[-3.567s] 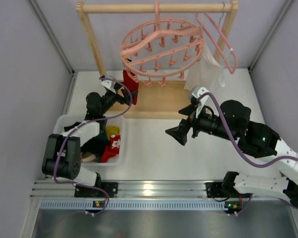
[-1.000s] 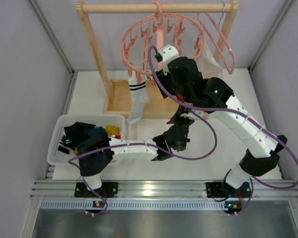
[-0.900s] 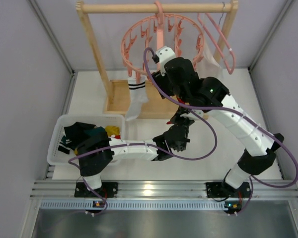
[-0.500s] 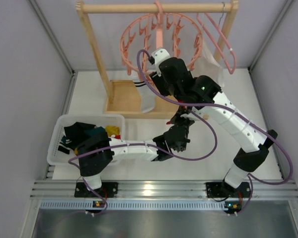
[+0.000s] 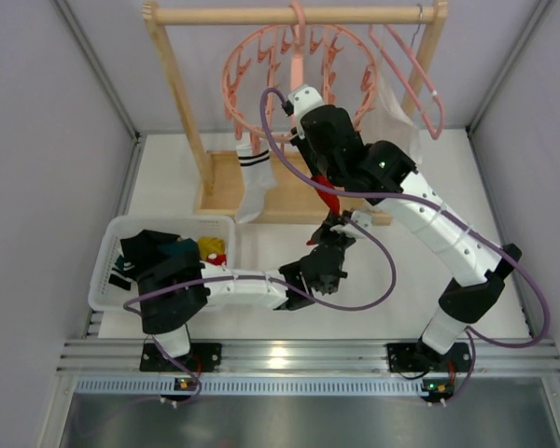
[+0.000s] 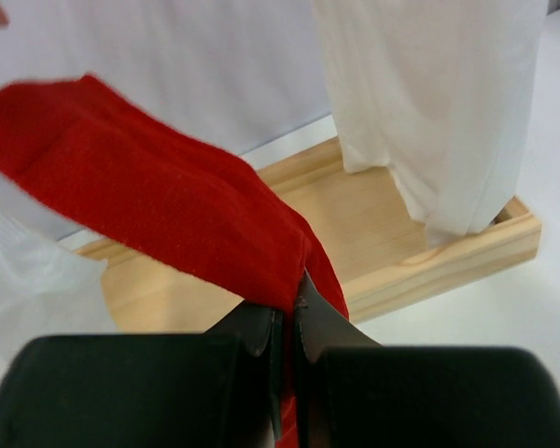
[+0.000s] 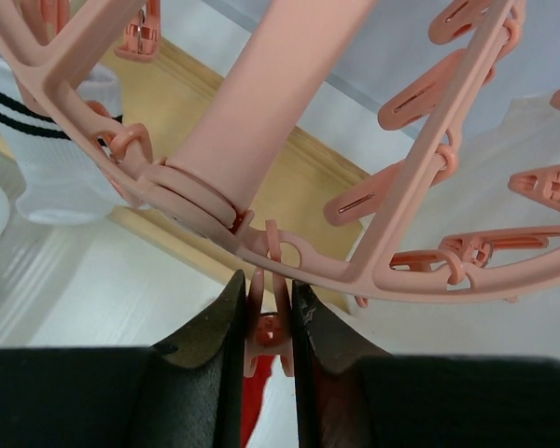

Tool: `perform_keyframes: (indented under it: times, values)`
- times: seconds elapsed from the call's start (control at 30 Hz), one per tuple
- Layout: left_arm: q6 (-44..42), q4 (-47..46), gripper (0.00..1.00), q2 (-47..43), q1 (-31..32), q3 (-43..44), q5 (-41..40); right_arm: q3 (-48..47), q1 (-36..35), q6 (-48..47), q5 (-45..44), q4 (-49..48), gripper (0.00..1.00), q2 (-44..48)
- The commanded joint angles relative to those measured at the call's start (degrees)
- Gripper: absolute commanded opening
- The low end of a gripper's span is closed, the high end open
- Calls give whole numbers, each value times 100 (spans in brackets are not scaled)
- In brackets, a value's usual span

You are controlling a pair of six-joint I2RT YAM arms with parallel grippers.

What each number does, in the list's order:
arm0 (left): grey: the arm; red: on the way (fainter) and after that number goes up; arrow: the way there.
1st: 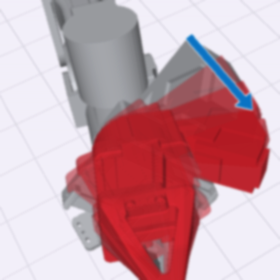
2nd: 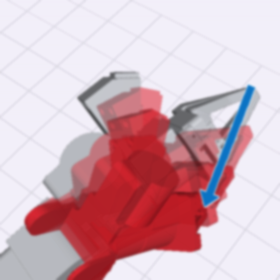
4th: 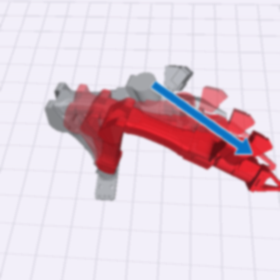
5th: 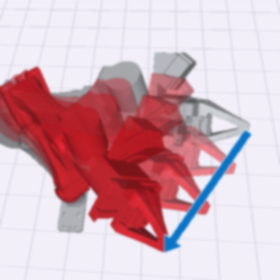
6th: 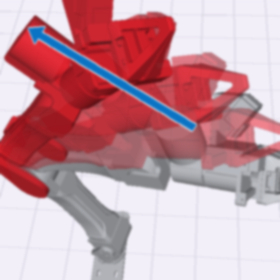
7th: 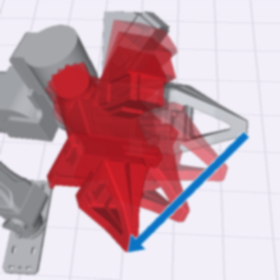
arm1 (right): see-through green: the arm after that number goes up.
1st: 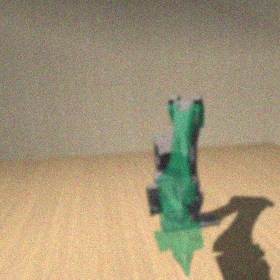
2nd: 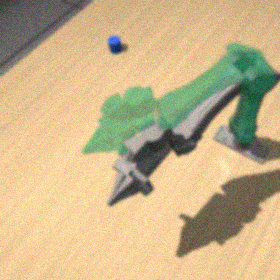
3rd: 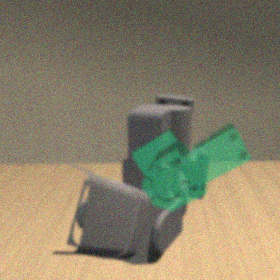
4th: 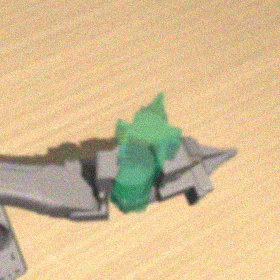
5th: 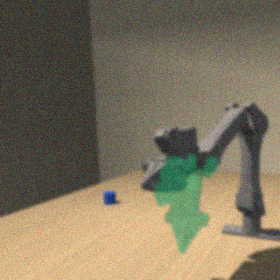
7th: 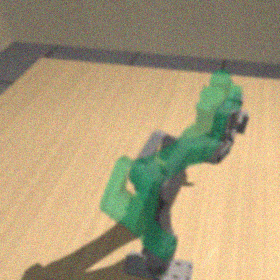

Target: Remove the socks clipped to the hanger

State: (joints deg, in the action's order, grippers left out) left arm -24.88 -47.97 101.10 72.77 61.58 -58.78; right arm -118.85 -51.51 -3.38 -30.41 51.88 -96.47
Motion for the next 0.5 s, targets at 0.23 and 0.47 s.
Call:
perform_keyframes:
  times: [0.23, 0.47]
  values:
    - [1440, 900, 0, -2075, 290, -1771, -615, 186, 123, 162, 308, -600, 30, 312]
    - [5014, 5593, 0, -3183, 334, -1456, -907, 467, 132, 303, 597, -775, 66, 523]
